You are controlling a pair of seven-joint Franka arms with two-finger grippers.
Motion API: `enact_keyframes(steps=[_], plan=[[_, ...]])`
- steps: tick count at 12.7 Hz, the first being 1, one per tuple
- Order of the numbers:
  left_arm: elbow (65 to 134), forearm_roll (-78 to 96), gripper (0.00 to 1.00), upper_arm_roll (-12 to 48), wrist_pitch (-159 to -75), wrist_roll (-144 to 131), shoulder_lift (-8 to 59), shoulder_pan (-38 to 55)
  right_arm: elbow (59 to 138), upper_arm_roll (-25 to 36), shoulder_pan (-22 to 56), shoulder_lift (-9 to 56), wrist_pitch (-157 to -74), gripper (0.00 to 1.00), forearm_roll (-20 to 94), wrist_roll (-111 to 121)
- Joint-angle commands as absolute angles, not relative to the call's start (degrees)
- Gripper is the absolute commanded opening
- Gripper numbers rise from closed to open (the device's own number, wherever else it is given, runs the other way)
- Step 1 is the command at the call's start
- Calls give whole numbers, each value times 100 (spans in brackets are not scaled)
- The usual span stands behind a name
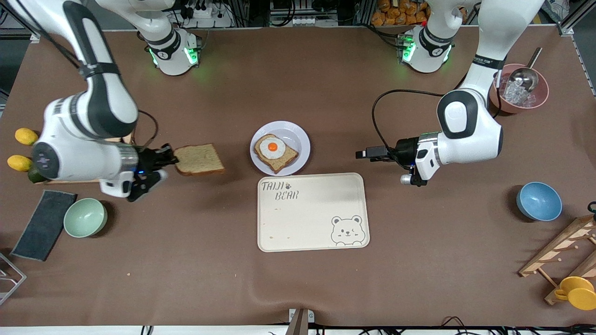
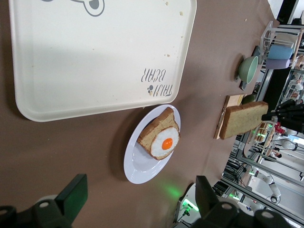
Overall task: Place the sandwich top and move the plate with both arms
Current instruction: 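Carry the bread slice with the right gripper over the egg plate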
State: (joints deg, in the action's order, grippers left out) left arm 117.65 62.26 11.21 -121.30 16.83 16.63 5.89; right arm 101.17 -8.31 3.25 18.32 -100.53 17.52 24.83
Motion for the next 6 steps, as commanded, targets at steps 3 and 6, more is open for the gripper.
enact_keyframes(steps=[3, 6], plan=[[11830, 6538, 100, 1169, -12199, 1810, 1679, 624, 10134, -756, 1063, 1863, -10344, 0, 2091, 1355], [11891, 6618, 100, 1169, -12199, 1985, 1775, 607, 10221, -756, 1169, 2047, -10669, 0, 2617, 1170]])
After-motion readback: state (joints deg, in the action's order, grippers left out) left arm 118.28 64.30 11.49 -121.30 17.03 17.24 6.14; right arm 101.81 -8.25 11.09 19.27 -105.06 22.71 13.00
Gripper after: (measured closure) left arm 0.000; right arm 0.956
